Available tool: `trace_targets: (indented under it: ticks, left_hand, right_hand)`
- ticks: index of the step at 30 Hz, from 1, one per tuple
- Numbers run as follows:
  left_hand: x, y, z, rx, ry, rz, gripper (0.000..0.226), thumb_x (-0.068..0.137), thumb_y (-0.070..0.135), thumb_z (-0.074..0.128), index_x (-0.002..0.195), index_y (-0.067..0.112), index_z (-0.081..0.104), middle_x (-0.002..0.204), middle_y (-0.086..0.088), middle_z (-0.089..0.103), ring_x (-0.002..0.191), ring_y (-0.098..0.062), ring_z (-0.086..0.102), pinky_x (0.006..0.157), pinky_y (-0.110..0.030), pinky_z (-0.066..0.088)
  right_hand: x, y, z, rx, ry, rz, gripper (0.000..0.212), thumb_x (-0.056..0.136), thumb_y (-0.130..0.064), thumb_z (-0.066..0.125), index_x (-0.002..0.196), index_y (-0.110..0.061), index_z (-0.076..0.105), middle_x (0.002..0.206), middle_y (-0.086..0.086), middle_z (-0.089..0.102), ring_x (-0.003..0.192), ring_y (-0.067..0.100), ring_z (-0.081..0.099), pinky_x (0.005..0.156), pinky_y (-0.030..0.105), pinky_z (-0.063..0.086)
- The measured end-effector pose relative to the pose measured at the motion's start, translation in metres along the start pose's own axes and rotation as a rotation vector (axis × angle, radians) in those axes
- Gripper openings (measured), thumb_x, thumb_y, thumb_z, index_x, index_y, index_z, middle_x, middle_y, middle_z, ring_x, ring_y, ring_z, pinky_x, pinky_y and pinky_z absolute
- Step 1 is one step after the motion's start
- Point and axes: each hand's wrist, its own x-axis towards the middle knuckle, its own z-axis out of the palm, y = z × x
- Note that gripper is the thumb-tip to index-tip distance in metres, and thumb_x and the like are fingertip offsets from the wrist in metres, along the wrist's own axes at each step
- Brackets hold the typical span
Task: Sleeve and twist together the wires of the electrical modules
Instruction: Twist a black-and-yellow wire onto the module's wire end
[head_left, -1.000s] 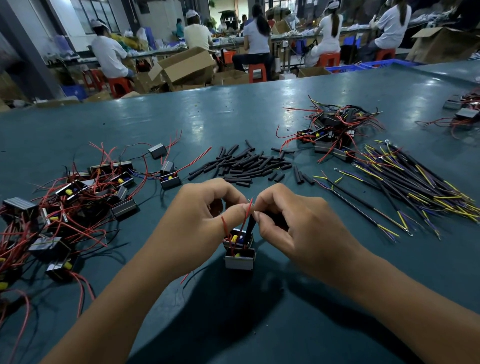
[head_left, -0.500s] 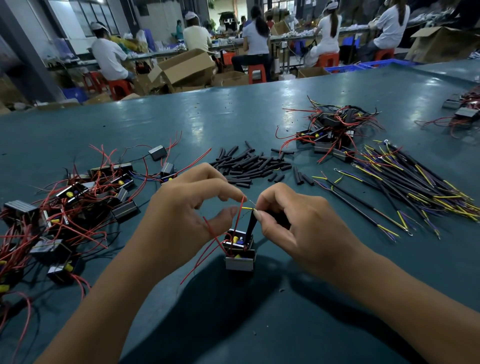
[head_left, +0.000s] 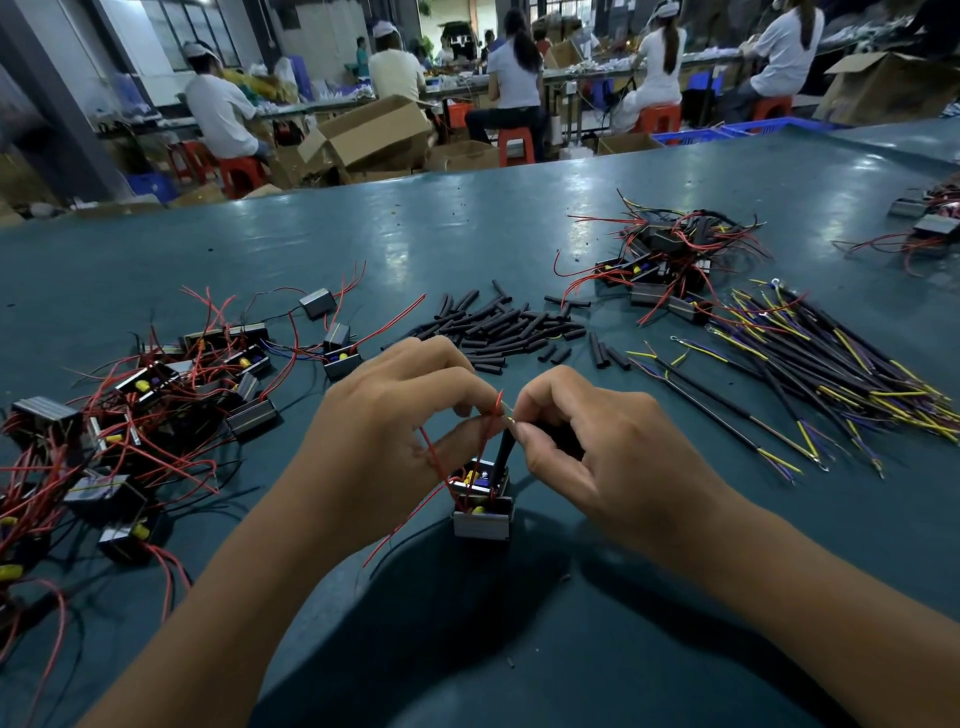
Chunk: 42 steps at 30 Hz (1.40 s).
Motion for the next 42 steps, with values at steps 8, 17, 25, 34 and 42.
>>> trace_targets:
  ticks: [8,17,25,34,42]
  left_hand:
    - [-0.001,0.006,0.008,-0.602,-0.046,-0.532,0.009,0.082,0.02,0.075,0.072,0.02,0.073,0.069,-0.014,0.062,0.063,-0.016,0.048,0.061,-0.028,0.039]
    - [-0.003,-0.009,-0.002,-0.004,0.047,0.043,0.022,0.088,0.034,0.073,0.096,0.014,0.076,0.094,0.001,0.062,0.086,-0.019,0.059,0.073,-0.039,0.048]
    - [-0.002,-0.009,-0.001,0.217,0.075,0.203,0.016,0.094,0.029,0.068,0.089,0.017,0.077,0.09,0.0,0.063,0.075,-0.024,0.053,0.066,-0.042,0.039]
    - [-0.002,0.005,0.008,-0.096,0.01,-0.076,0.013,0.093,0.024,0.064,0.085,0.015,0.069,0.085,0.007,0.059,0.079,-0.013,0.052,0.072,-0.039,0.043]
    - [0.002,0.015,0.008,-0.652,-0.067,-0.637,0.018,0.088,0.01,0.07,0.07,0.014,0.072,0.065,-0.004,0.063,0.064,-0.005,0.053,0.064,-0.016,0.042]
  right_hand:
    - [0.0,-0.003,-0.001,0.0,0.003,-0.026,0.011,0.095,-0.021,0.057,0.095,-0.01,0.058,0.065,-0.016,0.044,0.053,0.009,0.039,0.05,0.028,0.037]
    - [0.001,-0.001,-0.002,0.043,-0.029,0.03,0.01,0.096,-0.023,0.055,0.095,-0.013,0.057,0.063,-0.018,0.044,0.052,-0.001,0.041,0.054,0.013,0.031]
    - [0.002,-0.001,-0.002,0.044,-0.041,0.031,0.01,0.096,-0.025,0.054,0.096,-0.016,0.056,0.064,-0.017,0.046,0.053,0.001,0.042,0.053,0.015,0.032]
    - [0.002,-0.002,-0.004,-0.023,-0.015,-0.02,0.011,0.096,-0.02,0.056,0.096,-0.01,0.059,0.066,-0.017,0.046,0.05,0.005,0.038,0.051,0.019,0.033]
    - [0.001,-0.004,-0.004,-0.131,0.022,-0.095,0.018,0.097,-0.022,0.055,0.094,-0.007,0.063,0.066,-0.011,0.051,0.051,0.009,0.04,0.048,0.031,0.04]
